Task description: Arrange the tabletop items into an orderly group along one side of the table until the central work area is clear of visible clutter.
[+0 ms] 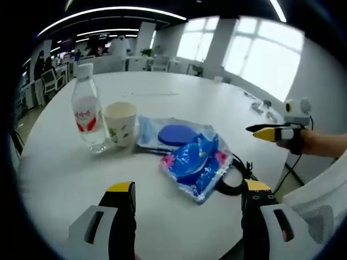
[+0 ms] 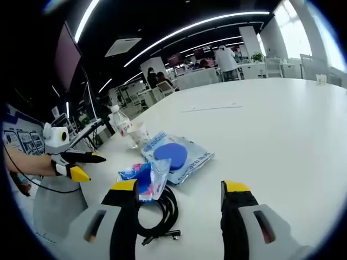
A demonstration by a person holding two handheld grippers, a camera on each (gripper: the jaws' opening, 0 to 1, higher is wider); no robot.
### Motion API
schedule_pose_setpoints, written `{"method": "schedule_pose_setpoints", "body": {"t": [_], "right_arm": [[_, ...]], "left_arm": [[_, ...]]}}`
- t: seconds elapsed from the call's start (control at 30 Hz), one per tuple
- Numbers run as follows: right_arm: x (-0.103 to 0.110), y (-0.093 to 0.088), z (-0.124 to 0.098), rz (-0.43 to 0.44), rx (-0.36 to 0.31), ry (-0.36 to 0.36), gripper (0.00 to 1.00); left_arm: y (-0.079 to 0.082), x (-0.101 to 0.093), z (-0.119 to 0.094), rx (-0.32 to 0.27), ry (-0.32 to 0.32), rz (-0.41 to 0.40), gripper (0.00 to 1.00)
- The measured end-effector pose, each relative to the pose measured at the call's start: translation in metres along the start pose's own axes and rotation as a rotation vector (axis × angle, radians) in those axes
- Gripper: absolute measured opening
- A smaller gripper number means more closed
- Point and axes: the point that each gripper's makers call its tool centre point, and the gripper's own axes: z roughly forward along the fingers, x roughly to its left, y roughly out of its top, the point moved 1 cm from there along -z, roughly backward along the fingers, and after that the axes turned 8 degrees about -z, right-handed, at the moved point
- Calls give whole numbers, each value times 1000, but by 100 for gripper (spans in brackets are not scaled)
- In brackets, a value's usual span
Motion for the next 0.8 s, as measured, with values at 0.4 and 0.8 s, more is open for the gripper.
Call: {"method": "schedule_pose_setpoints", "body": {"t": [0.4, 0.8], "right_arm": [[37, 2, 35, -59, 44, 119, 56], [46, -12, 57, -75, 97, 181, 52]], "left_arm": [[-22, -3, 22, 92, 21, -23, 74], [-23, 8, 27, 73, 62, -92, 63]]}}
